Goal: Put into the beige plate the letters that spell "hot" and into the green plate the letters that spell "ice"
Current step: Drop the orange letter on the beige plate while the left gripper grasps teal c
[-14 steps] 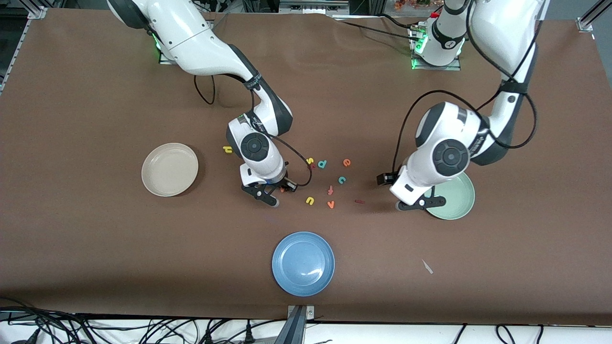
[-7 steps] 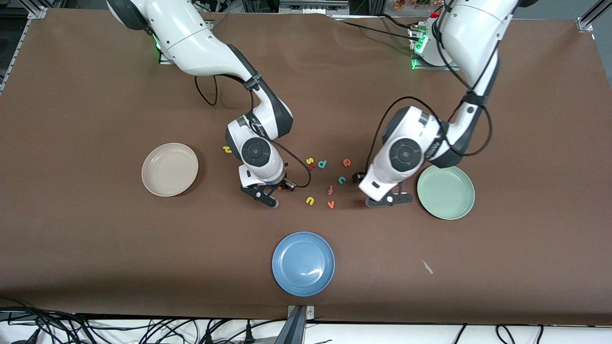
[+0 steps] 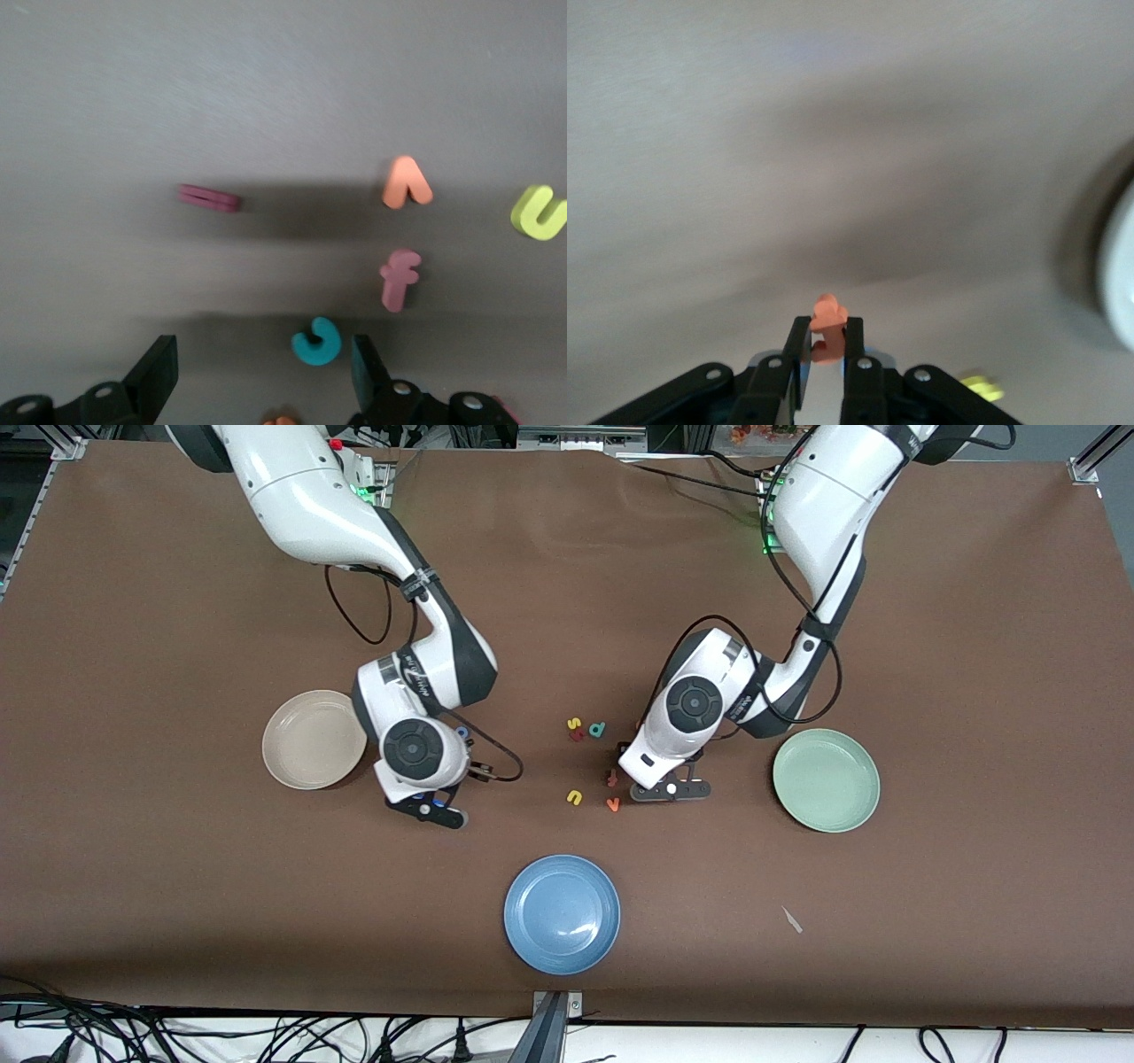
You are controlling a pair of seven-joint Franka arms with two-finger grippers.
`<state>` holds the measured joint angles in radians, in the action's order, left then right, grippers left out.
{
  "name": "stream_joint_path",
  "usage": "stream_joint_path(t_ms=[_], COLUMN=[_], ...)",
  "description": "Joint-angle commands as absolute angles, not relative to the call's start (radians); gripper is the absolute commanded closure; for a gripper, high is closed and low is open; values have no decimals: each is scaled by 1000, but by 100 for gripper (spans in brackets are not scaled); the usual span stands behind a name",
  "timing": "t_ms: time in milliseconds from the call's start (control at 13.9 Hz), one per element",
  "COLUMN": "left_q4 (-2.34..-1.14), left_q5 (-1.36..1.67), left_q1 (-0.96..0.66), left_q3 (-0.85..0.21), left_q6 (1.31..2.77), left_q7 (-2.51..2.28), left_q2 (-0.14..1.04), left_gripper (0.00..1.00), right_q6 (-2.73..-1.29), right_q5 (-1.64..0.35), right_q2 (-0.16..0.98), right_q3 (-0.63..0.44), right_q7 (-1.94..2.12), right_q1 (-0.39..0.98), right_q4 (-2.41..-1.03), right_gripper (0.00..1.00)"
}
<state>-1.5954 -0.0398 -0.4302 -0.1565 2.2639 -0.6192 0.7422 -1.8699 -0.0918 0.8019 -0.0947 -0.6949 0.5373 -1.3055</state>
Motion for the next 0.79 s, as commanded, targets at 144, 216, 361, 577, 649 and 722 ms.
stream_joint_path(t_ms=[144,216,361,577,649,722], left_q4=[-1571,-1571,-1571,-1571,-1571,-1571], left_q5=[-118,-118,-118,-123,-123,-123], left_q1=[-469,-472,-476,-476,-476,-476], left_q3=[-150,-150,-150,-150,-150,-150], left_q6=[2272,2272,2272,2272,2272,2273], left_q7=[-623,-621,-621,-620,-620,-620], left_q2=[776,776,776,778,782,787], left_gripper=[27,29,35,43,45,45], right_q6=[-2023,-2089,-2173,-2259,-2299,-2298], right_q5=[-87,-94,-104,-107,-118,-148], right_q2=[534,491,460,460,460,463], right_q3=[-239,-282,-363,-402,-402,-400], right_q7=[-364,-268,-105,18,37,31], right_q1=[543,543,543,526,517,517], right_q4=[-1748,-1840,-1945,-2015,-2041,-2040], right_gripper=[100,100,100,100,100,30])
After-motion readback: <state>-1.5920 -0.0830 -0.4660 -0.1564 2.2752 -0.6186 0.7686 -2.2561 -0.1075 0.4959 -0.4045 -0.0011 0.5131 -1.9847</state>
